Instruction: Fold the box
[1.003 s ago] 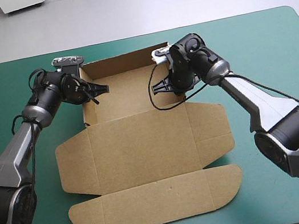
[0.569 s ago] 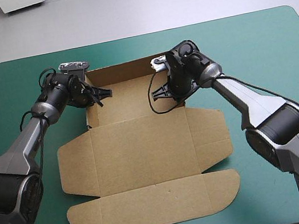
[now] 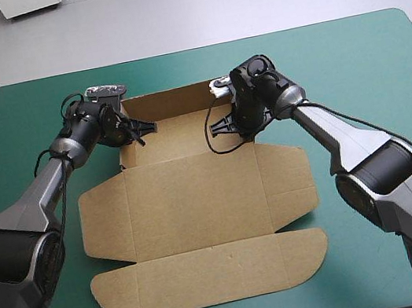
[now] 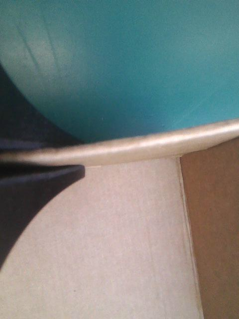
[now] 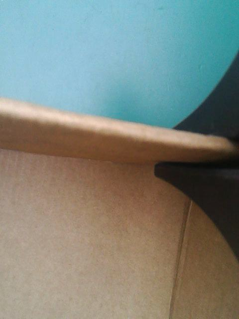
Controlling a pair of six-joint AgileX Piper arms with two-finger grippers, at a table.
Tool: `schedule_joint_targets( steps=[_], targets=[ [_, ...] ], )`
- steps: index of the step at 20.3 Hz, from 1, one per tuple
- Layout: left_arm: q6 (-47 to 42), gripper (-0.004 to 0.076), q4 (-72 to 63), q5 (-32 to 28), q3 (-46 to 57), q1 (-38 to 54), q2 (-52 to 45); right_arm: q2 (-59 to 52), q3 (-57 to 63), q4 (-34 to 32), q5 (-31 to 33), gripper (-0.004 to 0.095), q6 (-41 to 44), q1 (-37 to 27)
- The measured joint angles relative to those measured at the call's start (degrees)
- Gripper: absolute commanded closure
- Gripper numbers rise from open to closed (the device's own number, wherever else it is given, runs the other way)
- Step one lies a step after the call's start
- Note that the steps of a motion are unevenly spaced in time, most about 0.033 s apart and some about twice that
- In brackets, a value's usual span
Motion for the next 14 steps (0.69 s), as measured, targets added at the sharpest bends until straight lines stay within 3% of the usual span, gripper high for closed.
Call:
schedule_joint_targets(
  steps=[7, 9, 12, 14],
  targets=[
    [1.1, 0.0723, 0.0, 0.1, -0.1, 0.0, 0.0, 0.0, -0.3, 0.1, -0.2, 0.0888, -1.8, 0.0],
    [2.0, 0.0678, 0.0, 0.1, -0.1, 0.0, 0.0, 0.3, -0.9, 0.1, 0.3, 0.0778, -3.1, 0.0],
    [3.8, 0.0565, 0.0, -0.2, -0.2, 0.0, 0.2, 0.9, -2.2, 0.1, 0.7, 0.0514, -5.6, 0.0],
    [5.1, 0.0497, -0.2, -0.6, -0.3, 0.0, 0.7, 1.6, -3.0, 0.2, 0.3, 0.0406, -6.7, 0.0]
  ],
)
